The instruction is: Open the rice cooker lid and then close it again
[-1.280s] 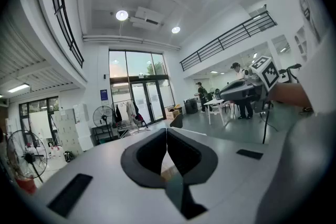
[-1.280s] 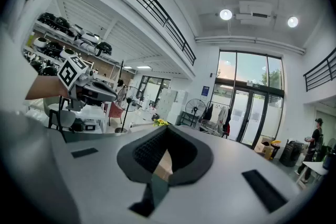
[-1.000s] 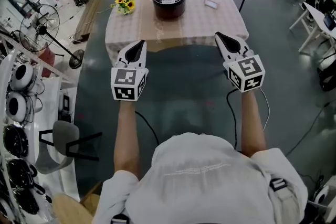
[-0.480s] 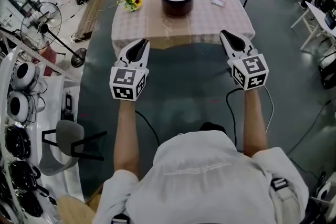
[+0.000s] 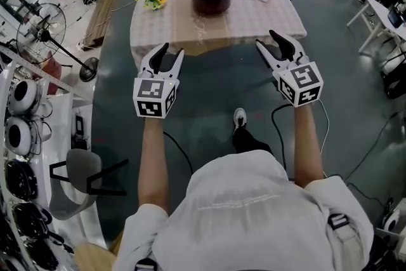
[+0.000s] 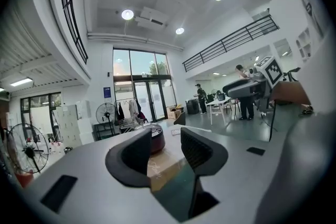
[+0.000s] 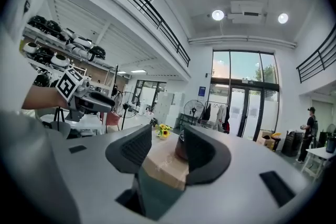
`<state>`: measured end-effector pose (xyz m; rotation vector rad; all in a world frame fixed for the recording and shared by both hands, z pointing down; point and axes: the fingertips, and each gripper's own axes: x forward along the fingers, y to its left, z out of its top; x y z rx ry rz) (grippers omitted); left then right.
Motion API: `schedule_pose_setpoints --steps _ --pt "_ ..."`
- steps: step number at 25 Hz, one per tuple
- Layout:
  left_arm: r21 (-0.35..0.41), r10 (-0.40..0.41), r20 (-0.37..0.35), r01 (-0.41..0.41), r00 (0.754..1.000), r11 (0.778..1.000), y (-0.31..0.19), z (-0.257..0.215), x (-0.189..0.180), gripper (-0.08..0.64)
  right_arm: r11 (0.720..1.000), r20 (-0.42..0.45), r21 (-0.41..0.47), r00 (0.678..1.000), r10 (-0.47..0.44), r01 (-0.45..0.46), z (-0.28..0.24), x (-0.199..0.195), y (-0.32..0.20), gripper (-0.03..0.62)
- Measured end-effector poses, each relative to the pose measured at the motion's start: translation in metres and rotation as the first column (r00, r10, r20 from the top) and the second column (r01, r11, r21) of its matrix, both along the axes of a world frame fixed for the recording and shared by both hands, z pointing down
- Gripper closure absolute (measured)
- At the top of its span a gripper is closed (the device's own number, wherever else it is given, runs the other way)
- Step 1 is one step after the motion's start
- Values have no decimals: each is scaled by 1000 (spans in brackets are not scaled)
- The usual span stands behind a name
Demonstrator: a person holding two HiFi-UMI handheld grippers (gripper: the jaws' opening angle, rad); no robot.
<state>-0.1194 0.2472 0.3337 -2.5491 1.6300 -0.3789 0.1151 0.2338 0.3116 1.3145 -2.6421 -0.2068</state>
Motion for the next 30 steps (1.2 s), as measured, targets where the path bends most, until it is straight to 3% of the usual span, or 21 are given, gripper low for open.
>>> schedule_pose_setpoints --steps 9,23,30 --pt "-17 -14 8 14 1000 1000 -61 8 -9 373 1000 -10 -6 1000 4 -5 13 -3 -67 391" --pt "-88 0 98 8 995 996 -245 16 13 362 995 52 -99 998 19 -14 48 20 -261 391" --pt "-125 40 124 -25 992 992 -323 15 38 357 989 64 -147 998 19 -9 62 29 -325 388"
